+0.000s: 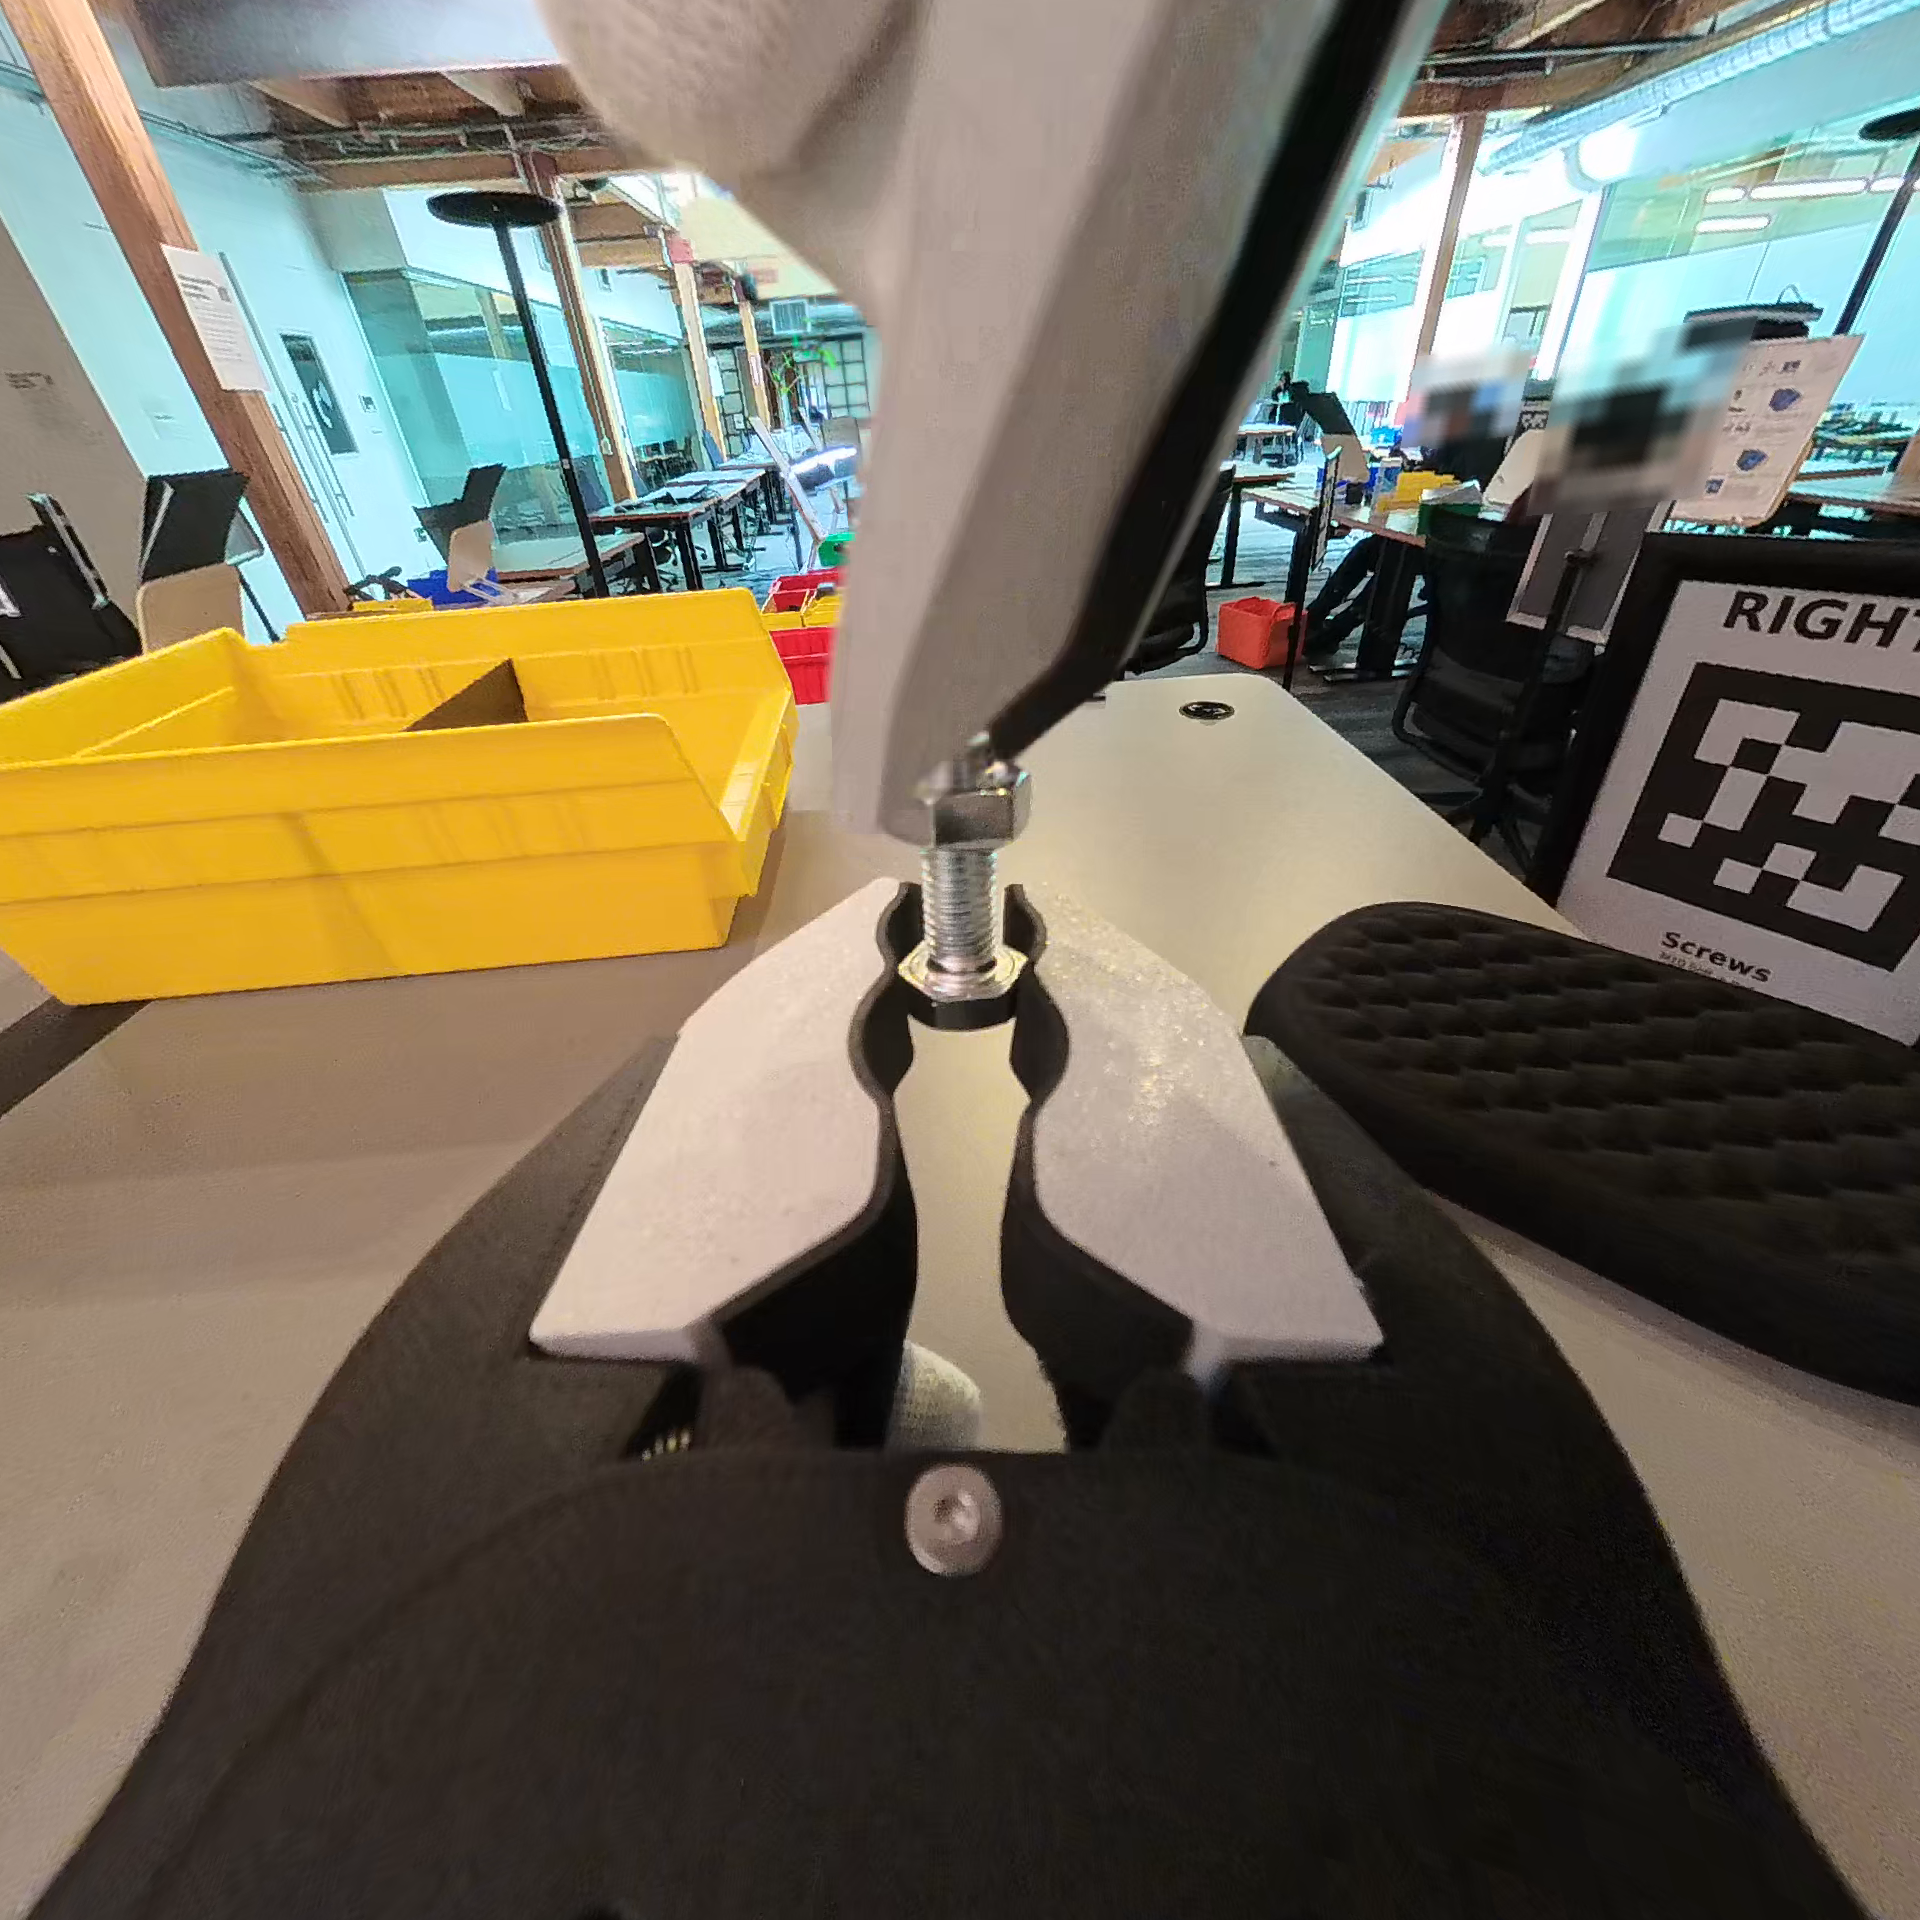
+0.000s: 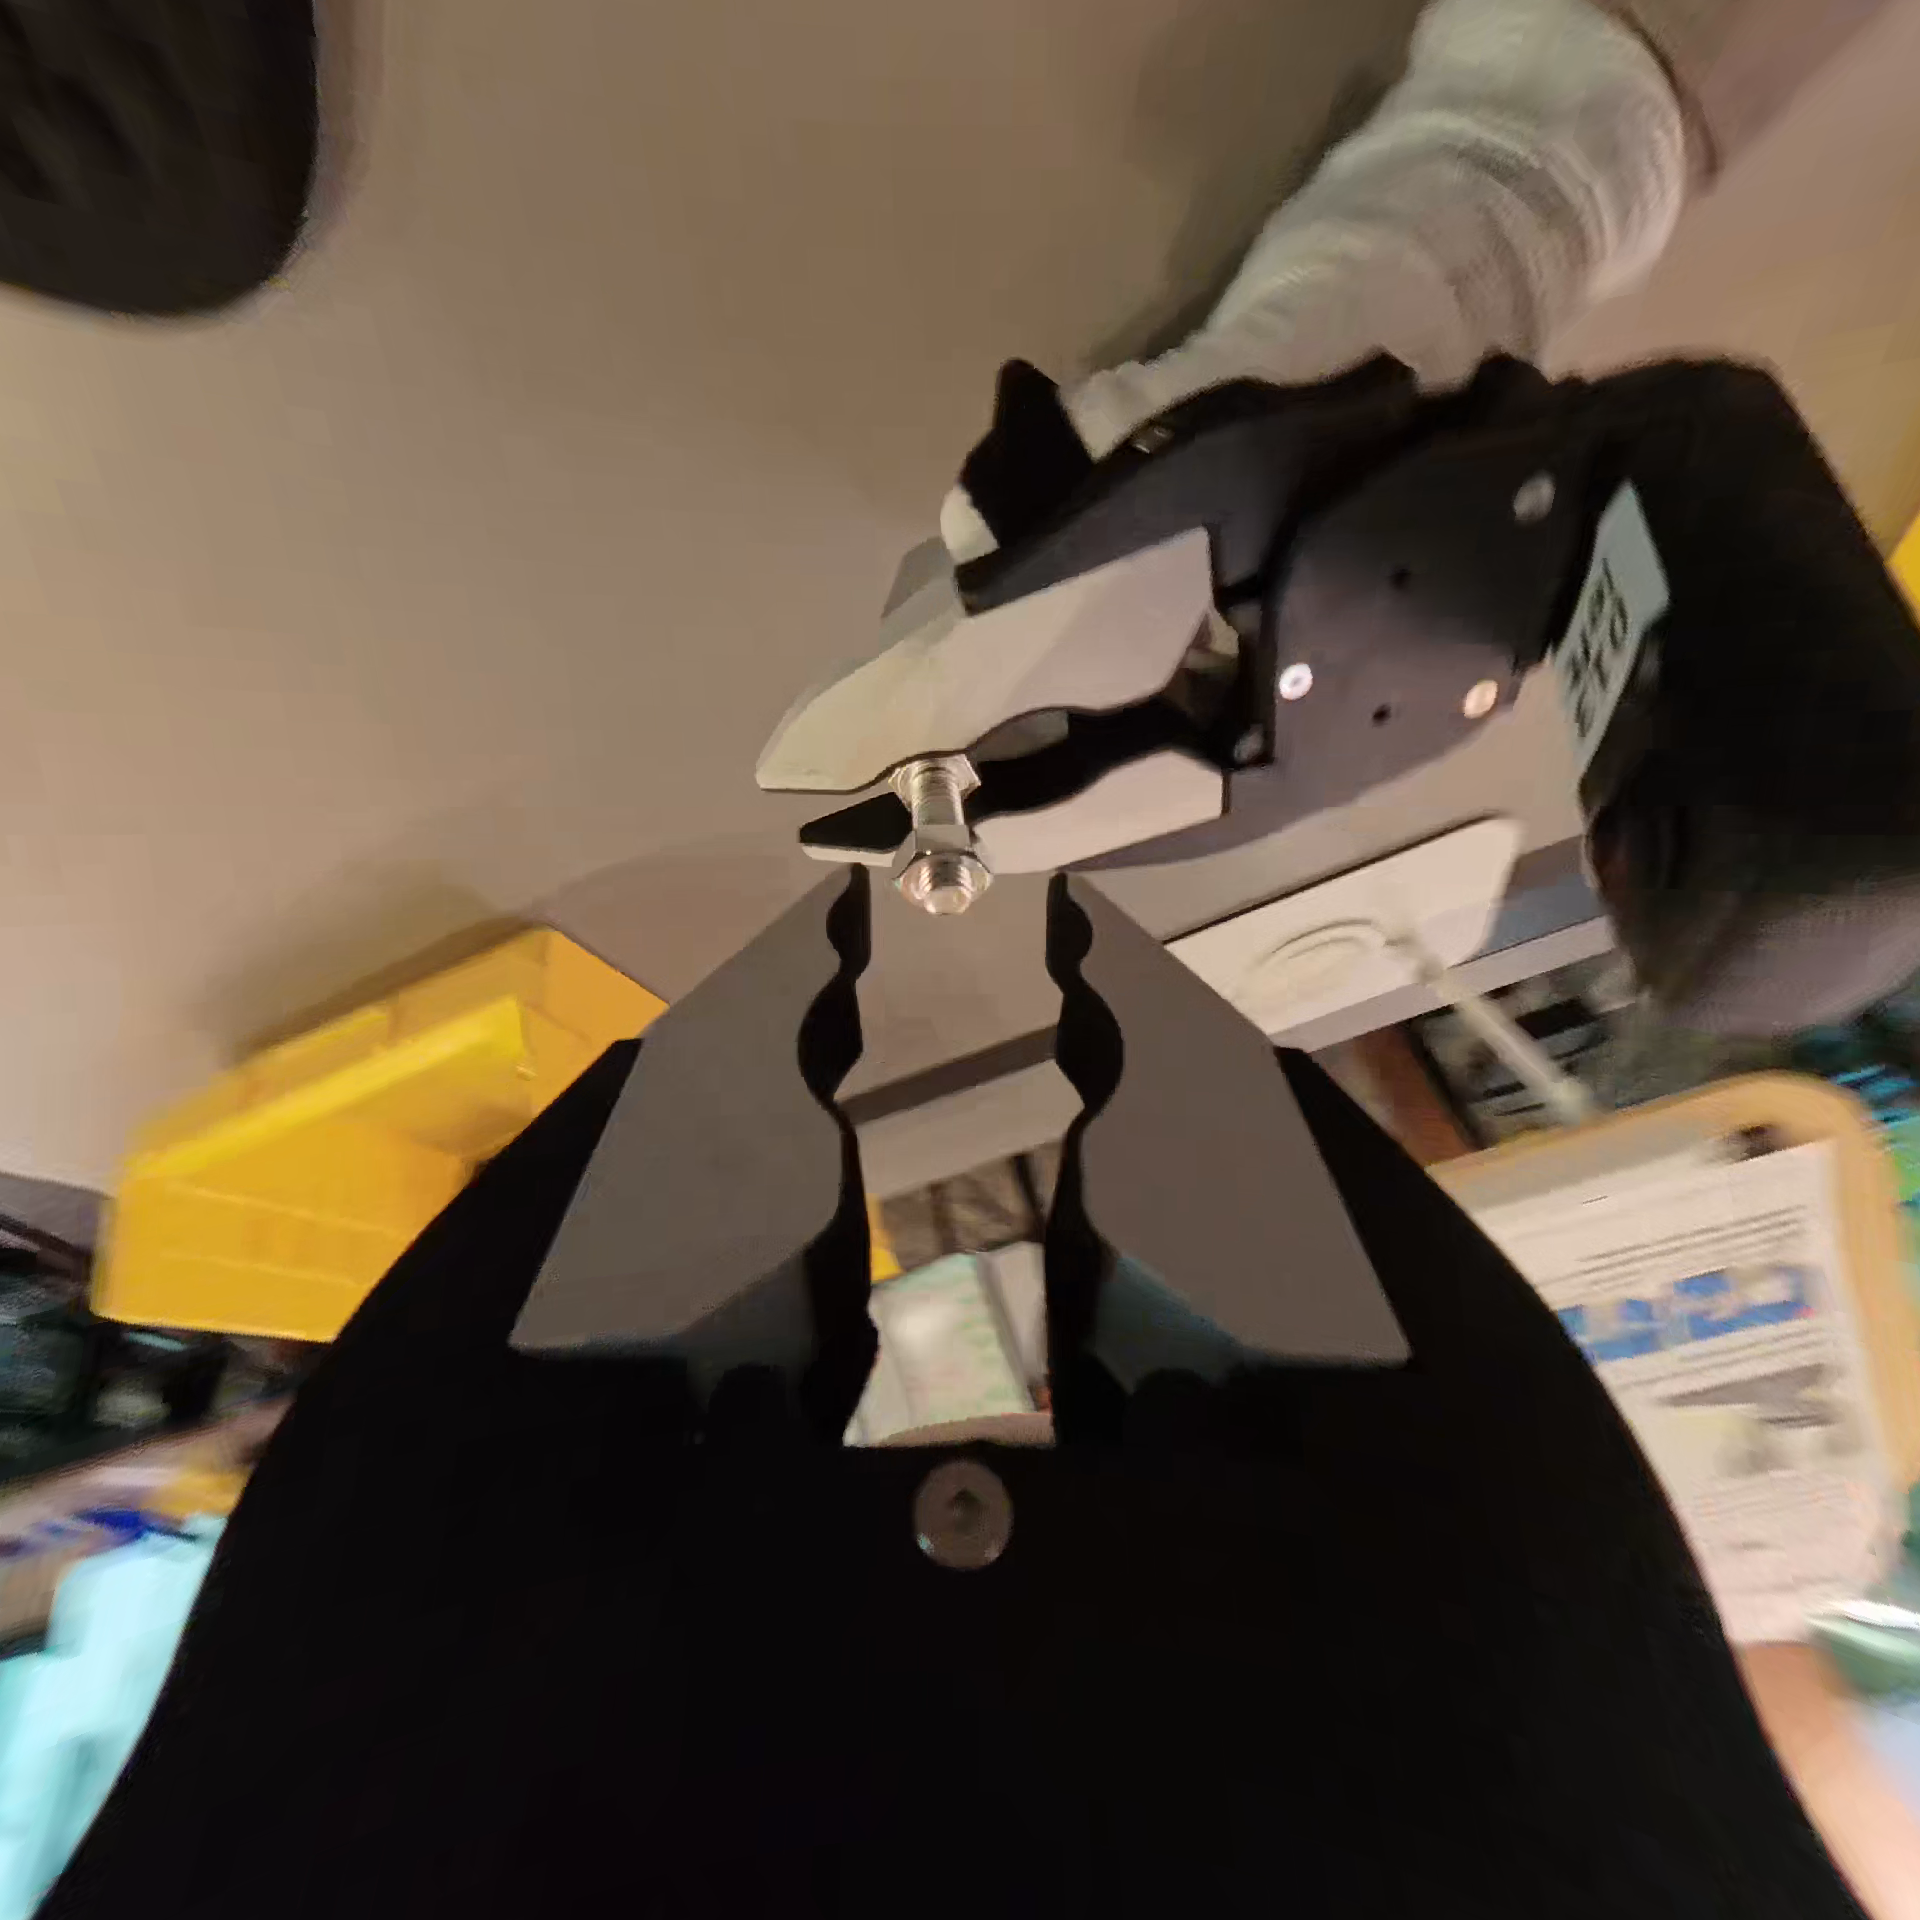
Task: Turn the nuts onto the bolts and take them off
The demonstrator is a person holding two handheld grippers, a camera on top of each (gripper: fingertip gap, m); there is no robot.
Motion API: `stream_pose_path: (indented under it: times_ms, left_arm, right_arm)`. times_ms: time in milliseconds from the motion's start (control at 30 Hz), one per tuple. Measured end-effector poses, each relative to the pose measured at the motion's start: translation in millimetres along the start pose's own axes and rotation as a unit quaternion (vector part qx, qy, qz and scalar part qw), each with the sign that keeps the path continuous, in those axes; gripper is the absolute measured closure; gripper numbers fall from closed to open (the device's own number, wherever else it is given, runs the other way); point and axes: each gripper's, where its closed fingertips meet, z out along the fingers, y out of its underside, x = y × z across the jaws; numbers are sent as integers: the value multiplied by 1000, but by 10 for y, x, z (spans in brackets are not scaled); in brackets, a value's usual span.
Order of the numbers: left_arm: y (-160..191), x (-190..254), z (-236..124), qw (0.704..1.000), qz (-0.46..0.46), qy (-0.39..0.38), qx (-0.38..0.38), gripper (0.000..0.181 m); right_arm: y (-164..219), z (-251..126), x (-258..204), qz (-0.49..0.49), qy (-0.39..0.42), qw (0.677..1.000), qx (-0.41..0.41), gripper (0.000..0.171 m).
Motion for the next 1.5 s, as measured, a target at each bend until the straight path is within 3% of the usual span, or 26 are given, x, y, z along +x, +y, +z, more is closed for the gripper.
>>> stream_pose_path:
  times_ms: [67,133,200,267,367,433,600,733,867,933,1033,1167,1267,1367,1500]
  left_arm:
    - [1,-3,1,1000,1,-2,-1,166]
    - [4,2,4,1000,4,-3,-2,166]
    - [4,-4,3,1000,3,-4,-2,166]
    - [1,-13,0,1000,1,-6,-1,166]
    - [0,-18,-1,1000,0,-8,0,166]
    - [2,-16,0,1000,2,-8,-2,166]
    - [4,-14,0,1000,4,-8,-3,166]
    - [5,-15,1,1000,3,-8,-3,166]
    - [6,-9,2,1000,5,-6,-4,166]
    - [4,-8,-1,1000,4,-5,-2,166]
    - [2,7,1,1000,5,-1,-2,166]
    - [15,30,14,1000,12,2,-7,166]
    - [25,44,19,1000,15,5,-11,166]
    - [18,46,15,1000,12,9,-8,166]
    - [14,35,6,1000,6,10,-6,166]
  right_arm:
    - [2,-60,-7,140,-32,989,26,130]
    - [-44,-129,-14,287,-61,953,71,121]
    - [-66,-169,39,450,-72,883,112,128]
    - [-63,-203,71,583,-82,793,155,132]
    - [-22,-169,29,708,-98,672,193,139]
    - [-24,-89,-51,738,-101,639,192,138]
    - [-41,12,-69,763,-82,610,196,141]
    - [-40,-8,-33,758,-79,614,204,156]
    - [-47,-8,-36,736,-77,643,195,156]
    - [-50,-10,-26,714,-75,667,198,156]
    - [-68,-14,-25,641,-69,738,198,156]
    - [-115,-18,-45,440,-34,881,170,156]
    - [-123,-15,-75,277,-21,952,126,156]
    - [-84,-14,-106,112,-9,990,86,156]
    - [-61,-6,-88,-69,16,997,29,156]
